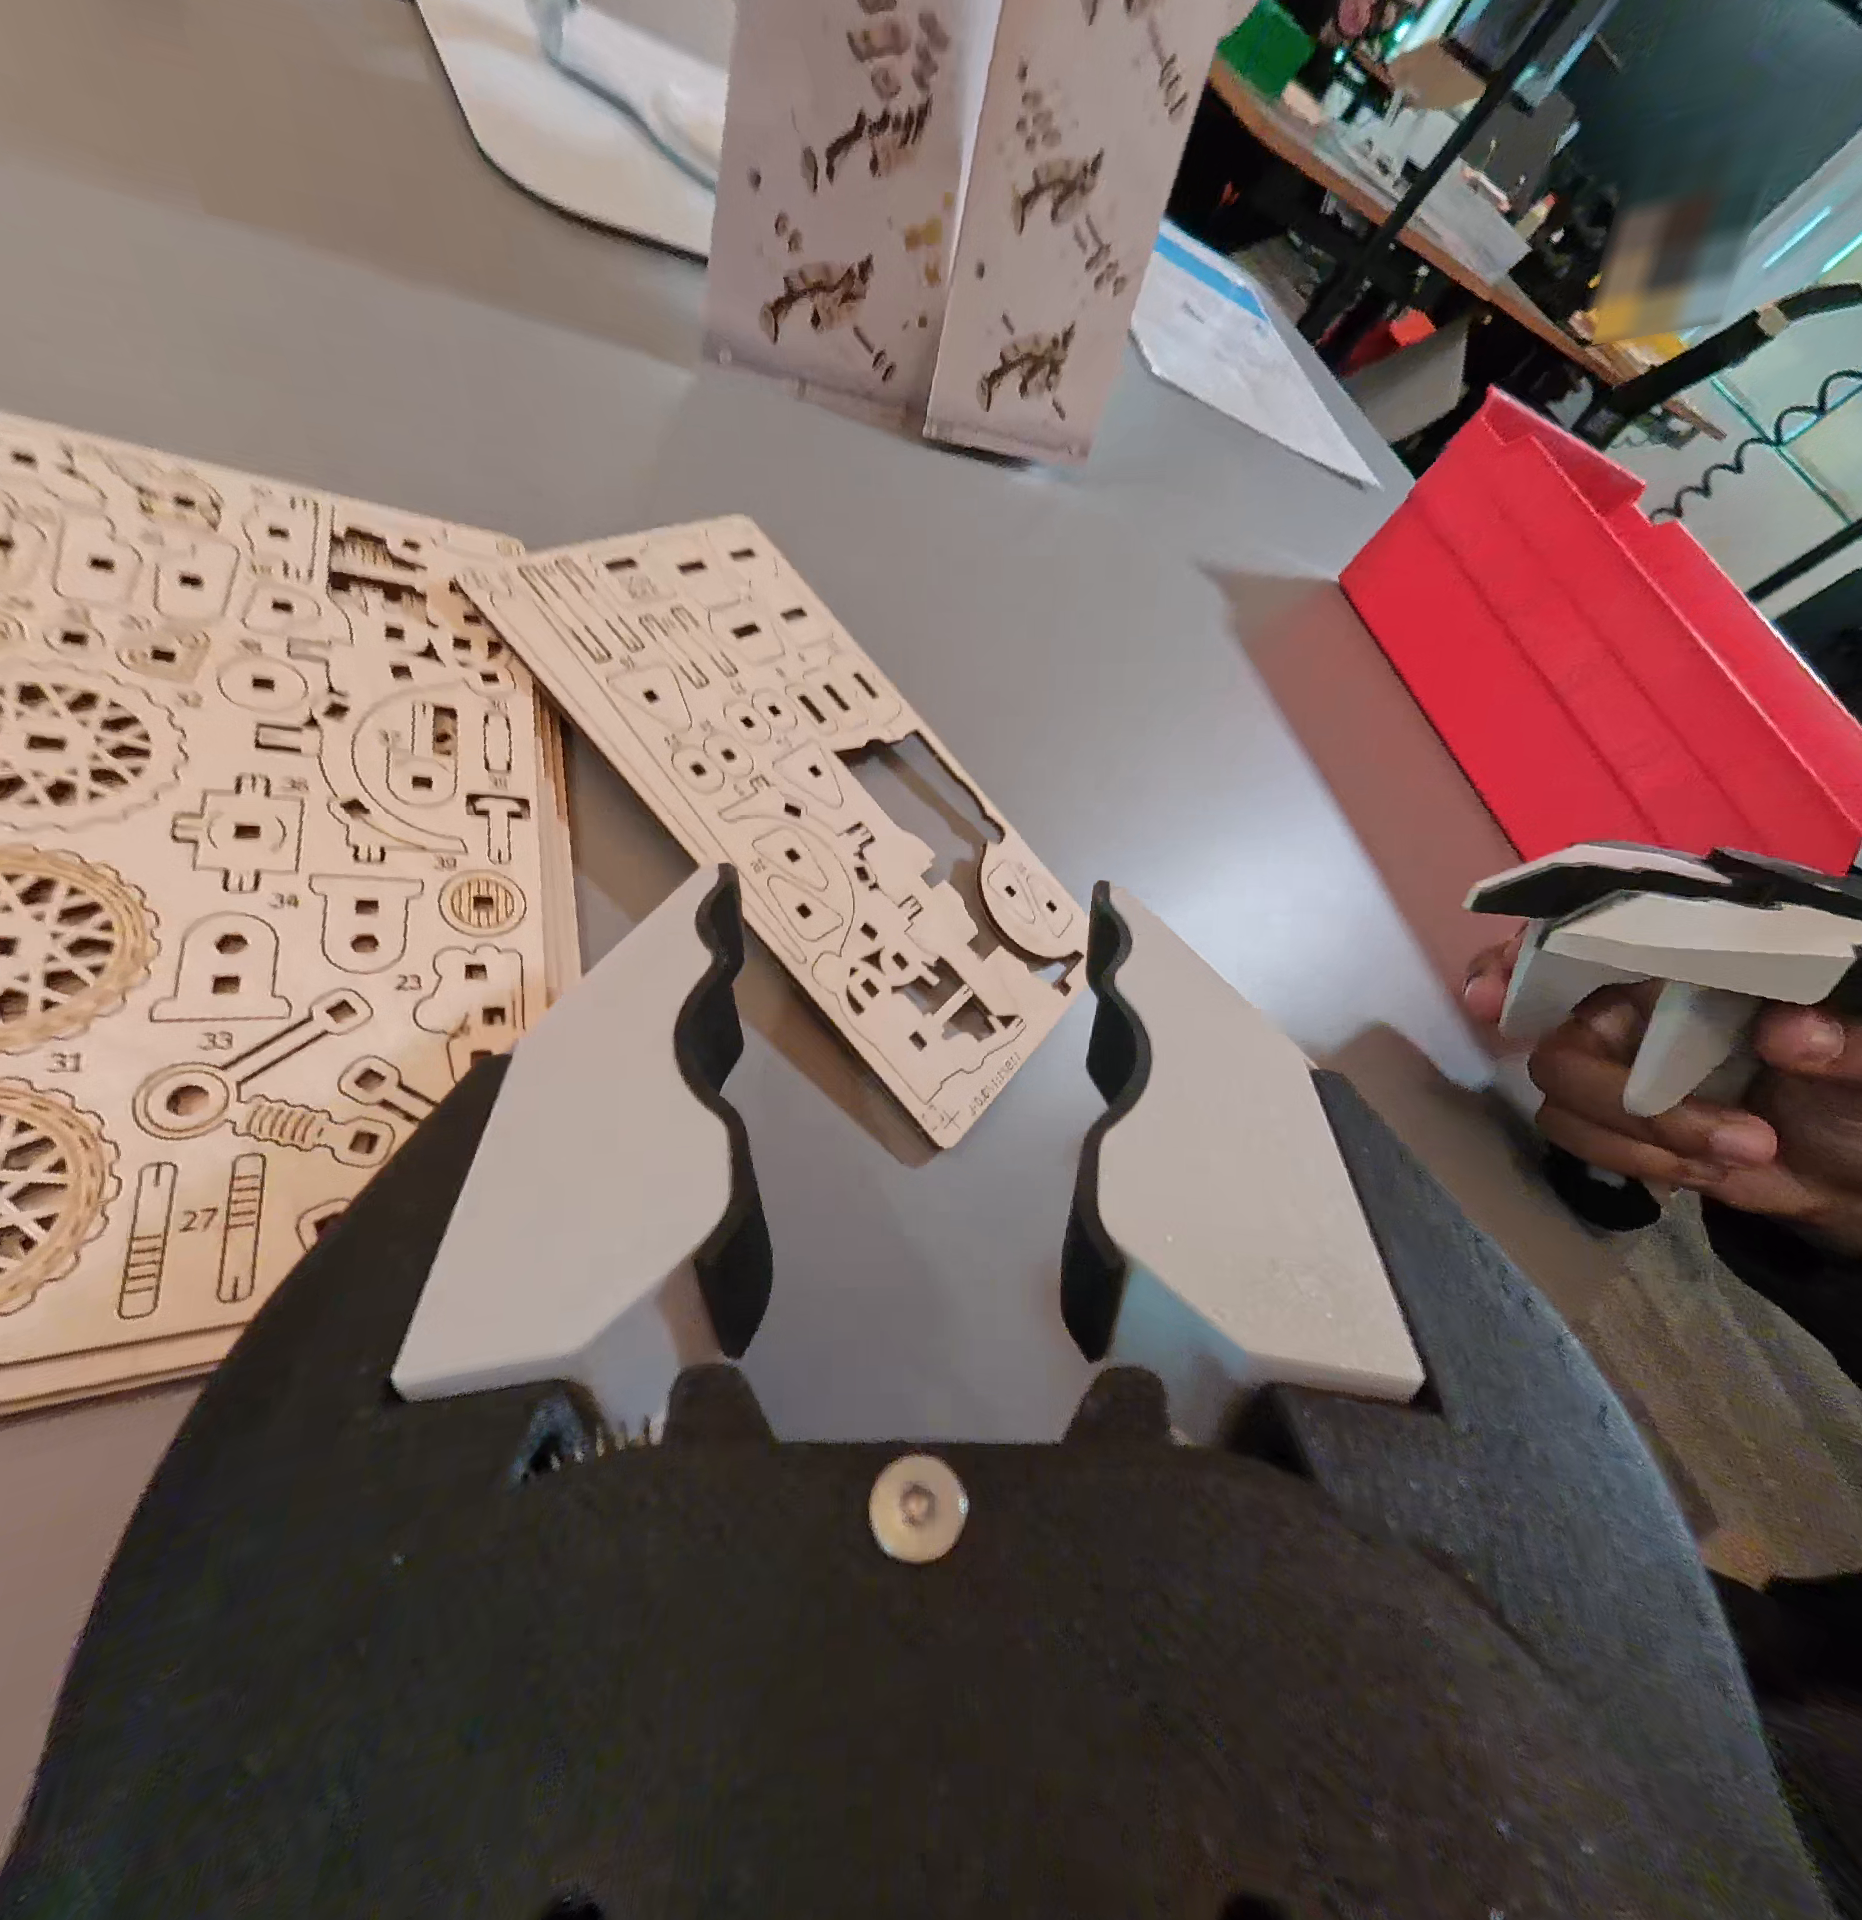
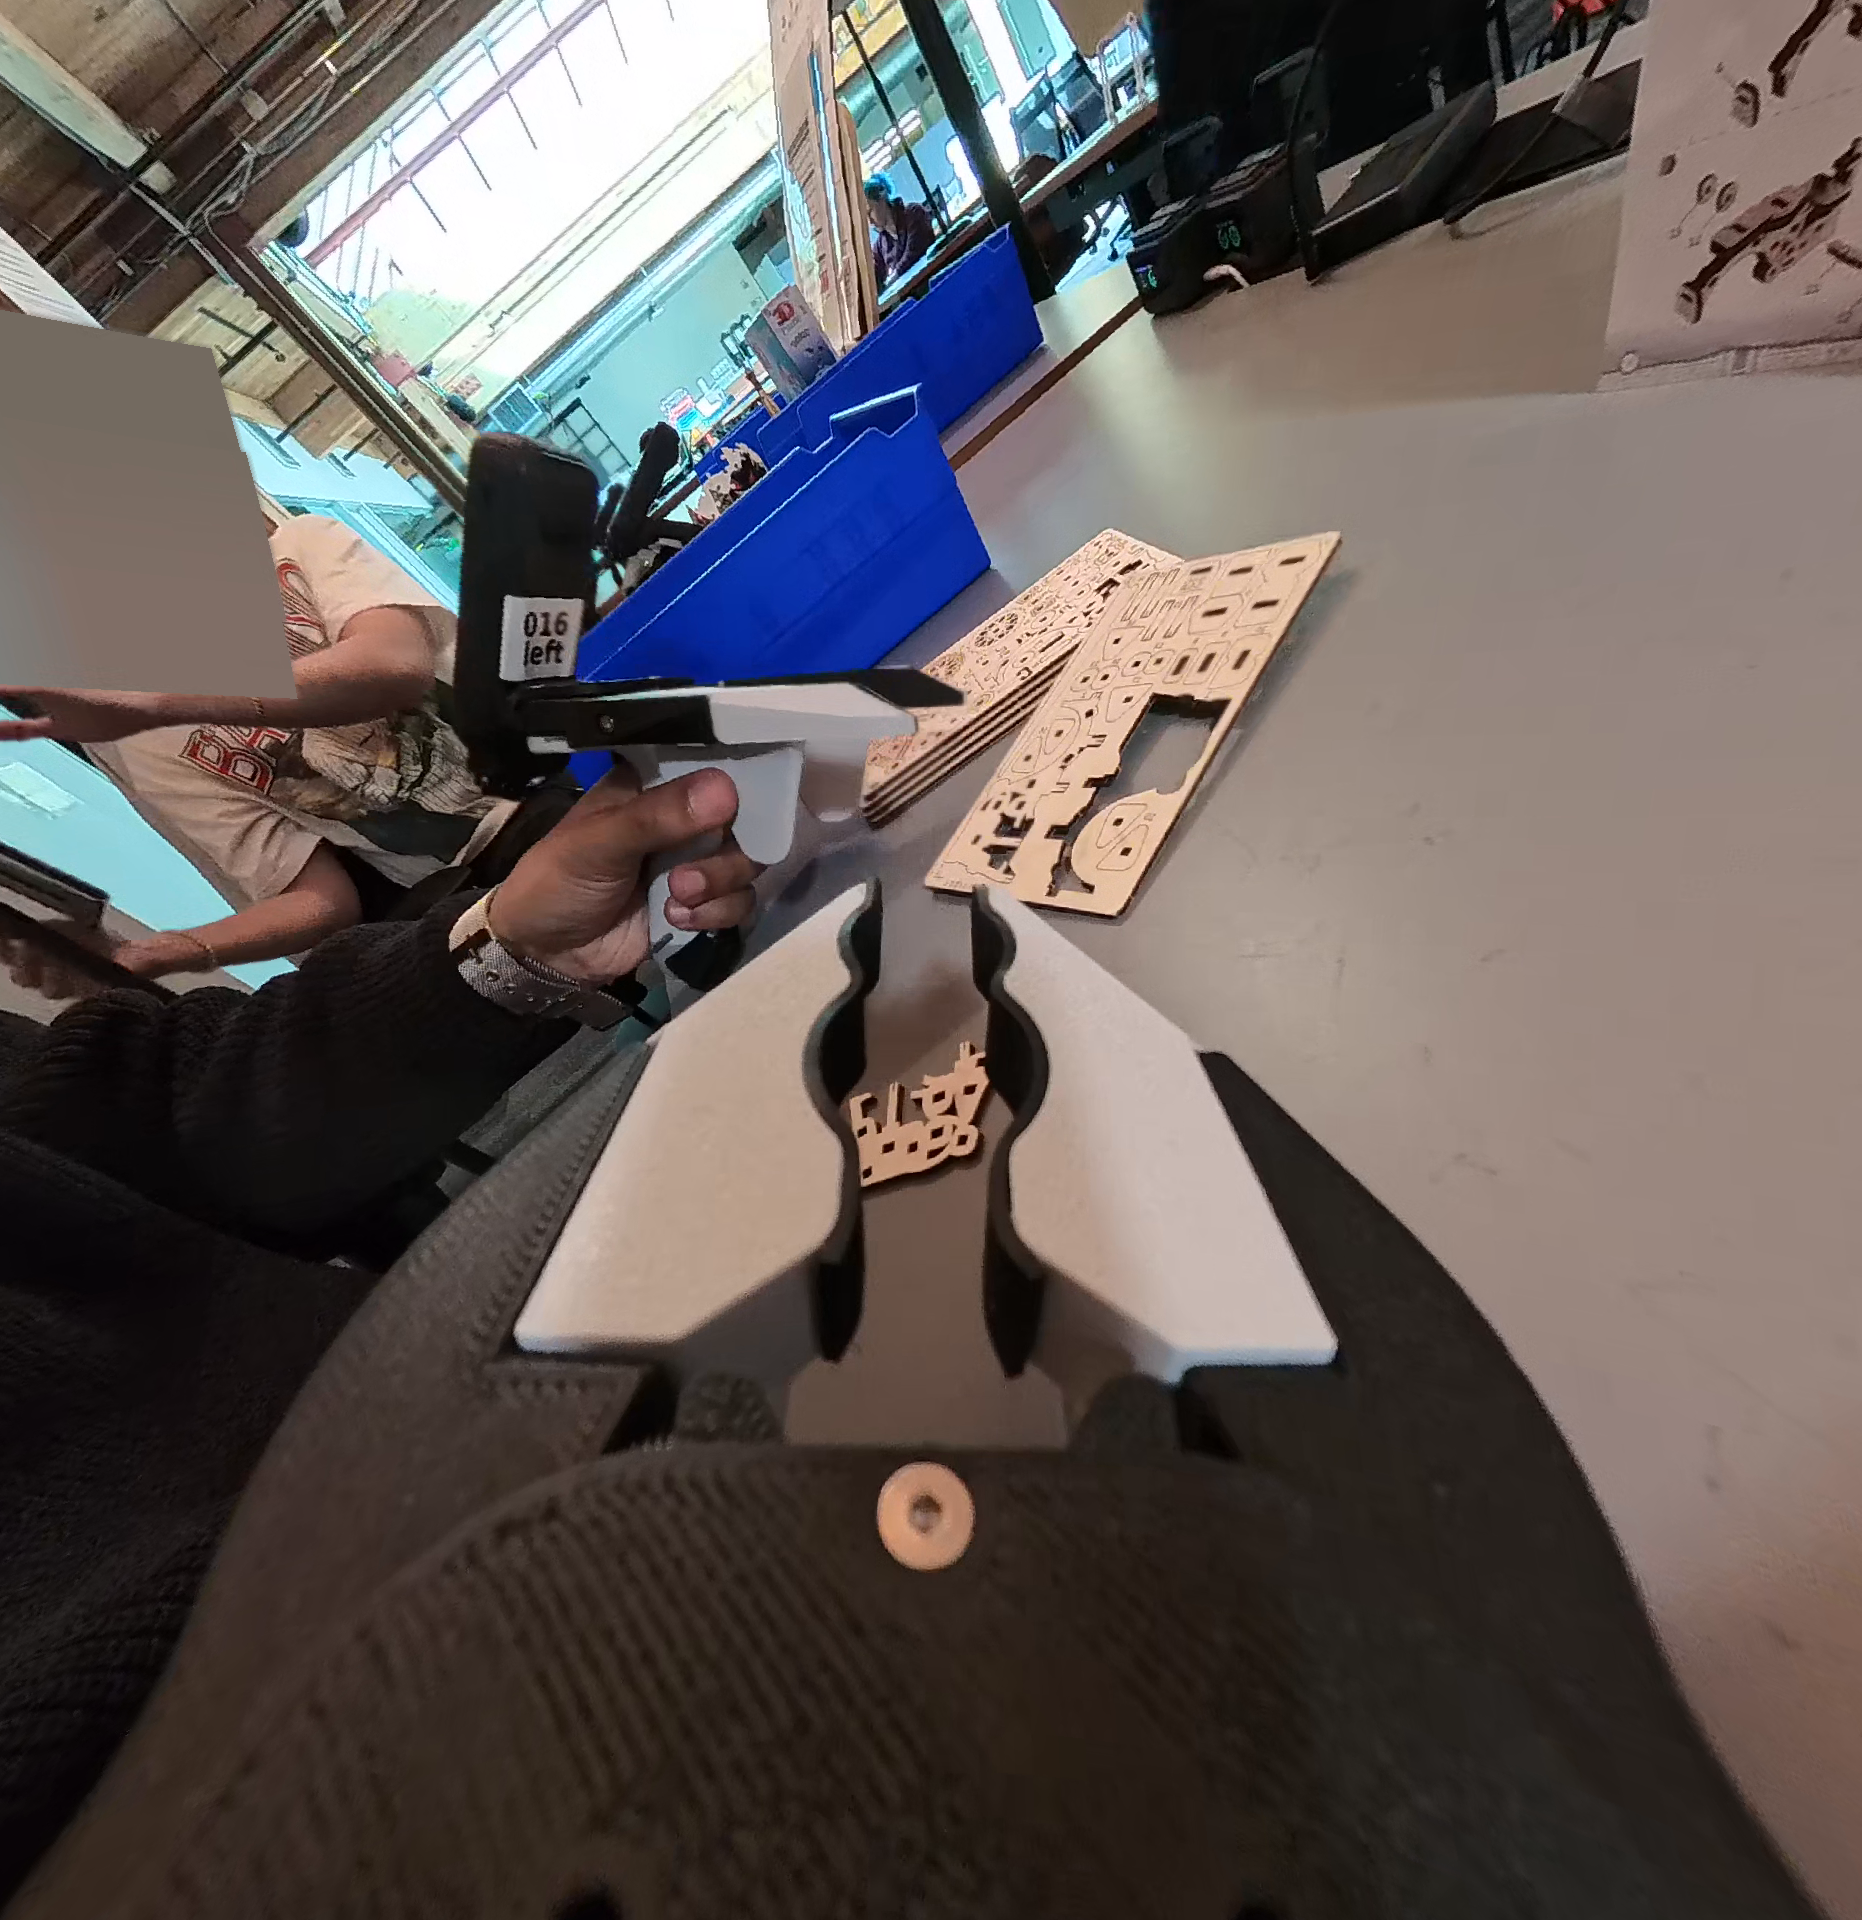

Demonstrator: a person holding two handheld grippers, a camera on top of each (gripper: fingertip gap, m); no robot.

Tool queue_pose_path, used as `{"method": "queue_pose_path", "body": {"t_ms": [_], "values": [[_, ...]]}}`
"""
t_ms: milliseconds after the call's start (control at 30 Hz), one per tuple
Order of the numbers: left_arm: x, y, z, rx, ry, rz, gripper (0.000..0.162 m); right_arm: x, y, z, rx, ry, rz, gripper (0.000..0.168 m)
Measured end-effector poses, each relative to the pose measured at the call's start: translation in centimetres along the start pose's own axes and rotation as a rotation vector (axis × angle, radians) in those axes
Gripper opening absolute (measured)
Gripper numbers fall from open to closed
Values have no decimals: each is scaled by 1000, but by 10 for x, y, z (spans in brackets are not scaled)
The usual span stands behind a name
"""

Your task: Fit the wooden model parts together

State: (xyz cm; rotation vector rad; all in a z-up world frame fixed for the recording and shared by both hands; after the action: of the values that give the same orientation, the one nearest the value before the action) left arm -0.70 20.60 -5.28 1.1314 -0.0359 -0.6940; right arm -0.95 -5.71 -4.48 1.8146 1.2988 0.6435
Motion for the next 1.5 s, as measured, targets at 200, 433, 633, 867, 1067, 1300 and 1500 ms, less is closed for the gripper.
{"method": "queue_pose_path", "body": {"t_ms": [200, 433, 633, 867, 1067, 1300, 1500], "values": [[-4, 5, 4, 60, 1, 56, 66, 0, 0, 0, 3, -1, 1, 16], [2, -4, 29, 134, -198, -9, 58, 0, 0, 2, 13, -3, 2, 16], [13, -39, 70, 304, -412, -273, 58, 0, 1, 2, 14, -4, 4, 16], [13, -50, 72, 342, -415, -407, 45, 2, 0, 0, 0, -5, -14, 16], [15, -46, 60, 127, -471, -400, 40, 15, -24, -20, -310, -91, -309, 35], [15, -34, 42, 16, -410, -302, 38, 34, -55, -45, -635, -217, -464, 49], [15, -35, 45, 34, -409, -306, 39, 18, -51, -28, -570, -230, -566, 37]]}}
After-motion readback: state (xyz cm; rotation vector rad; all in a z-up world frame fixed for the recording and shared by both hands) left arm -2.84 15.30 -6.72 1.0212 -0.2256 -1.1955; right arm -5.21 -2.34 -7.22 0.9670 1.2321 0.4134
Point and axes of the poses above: each gripper's, where its closed fingertips meet, x out along the fingers, y out of its top, z = x × y across the jaws, the point moved 9 cm from there along -x, back along the fingers, and after that the axes turned 6 degrees about z, right-handed, at the moved point
